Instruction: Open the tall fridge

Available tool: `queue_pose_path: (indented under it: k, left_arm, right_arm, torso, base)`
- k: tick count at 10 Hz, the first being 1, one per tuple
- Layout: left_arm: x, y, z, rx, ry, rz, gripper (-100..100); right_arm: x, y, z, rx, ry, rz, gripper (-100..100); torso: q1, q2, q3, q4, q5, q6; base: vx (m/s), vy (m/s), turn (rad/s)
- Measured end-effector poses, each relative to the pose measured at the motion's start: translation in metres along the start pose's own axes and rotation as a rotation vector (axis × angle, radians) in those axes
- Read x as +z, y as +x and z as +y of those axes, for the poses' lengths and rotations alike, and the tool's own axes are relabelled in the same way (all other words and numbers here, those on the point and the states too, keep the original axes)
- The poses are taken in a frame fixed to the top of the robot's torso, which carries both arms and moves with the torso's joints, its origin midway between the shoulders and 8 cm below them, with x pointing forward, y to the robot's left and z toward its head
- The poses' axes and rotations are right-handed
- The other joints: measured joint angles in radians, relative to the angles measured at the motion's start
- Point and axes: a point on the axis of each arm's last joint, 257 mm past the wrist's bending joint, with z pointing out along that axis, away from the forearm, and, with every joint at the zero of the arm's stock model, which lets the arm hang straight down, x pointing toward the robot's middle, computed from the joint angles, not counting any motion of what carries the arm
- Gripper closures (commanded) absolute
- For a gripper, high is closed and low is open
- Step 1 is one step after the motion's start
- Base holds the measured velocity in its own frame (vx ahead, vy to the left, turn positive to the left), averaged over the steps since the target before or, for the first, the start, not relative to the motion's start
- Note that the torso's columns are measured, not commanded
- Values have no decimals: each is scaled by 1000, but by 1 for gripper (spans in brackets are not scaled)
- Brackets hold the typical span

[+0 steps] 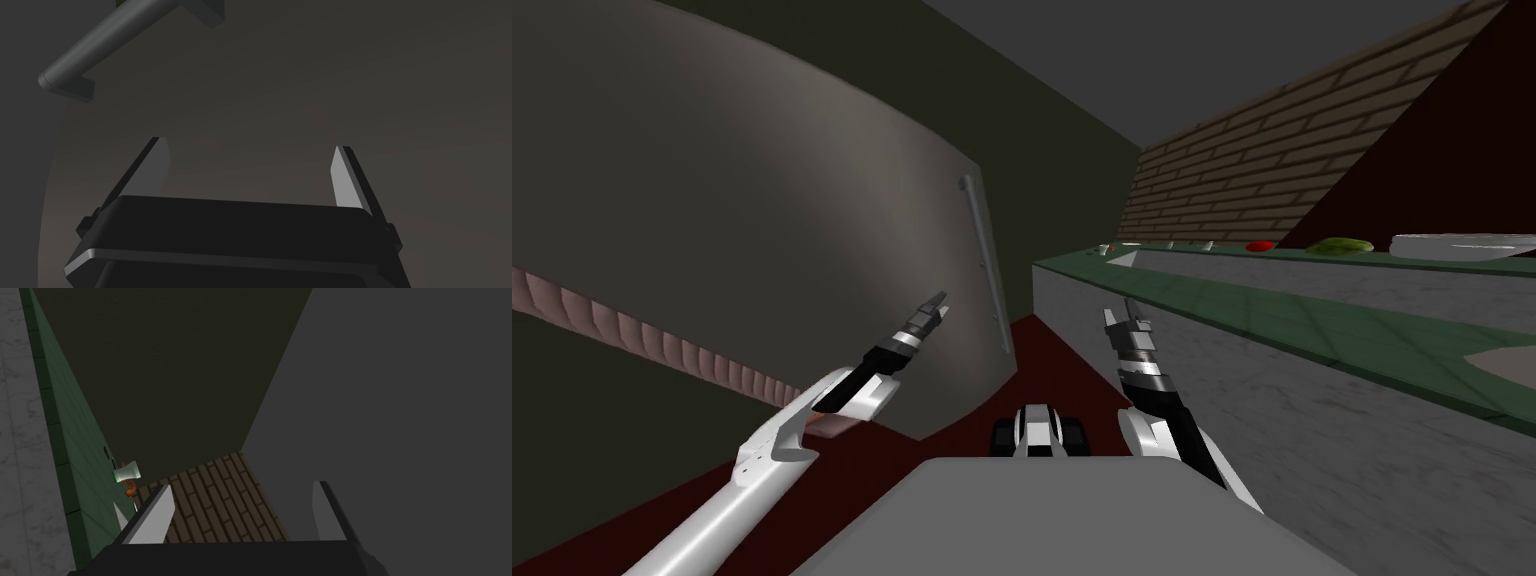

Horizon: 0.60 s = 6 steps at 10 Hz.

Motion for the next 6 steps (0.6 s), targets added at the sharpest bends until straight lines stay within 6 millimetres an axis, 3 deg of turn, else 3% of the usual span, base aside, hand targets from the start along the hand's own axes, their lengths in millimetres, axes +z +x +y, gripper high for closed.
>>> queue_pose_path:
  k: [6]
  left_arm:
    - [14,-30,11,87,-82,32,-100]
  right_arm:
    - [0,0,0,0,0,0,0]
  torso:
    - [0,0,0,0,0,0]
  base:
    - [29,-89,-56]
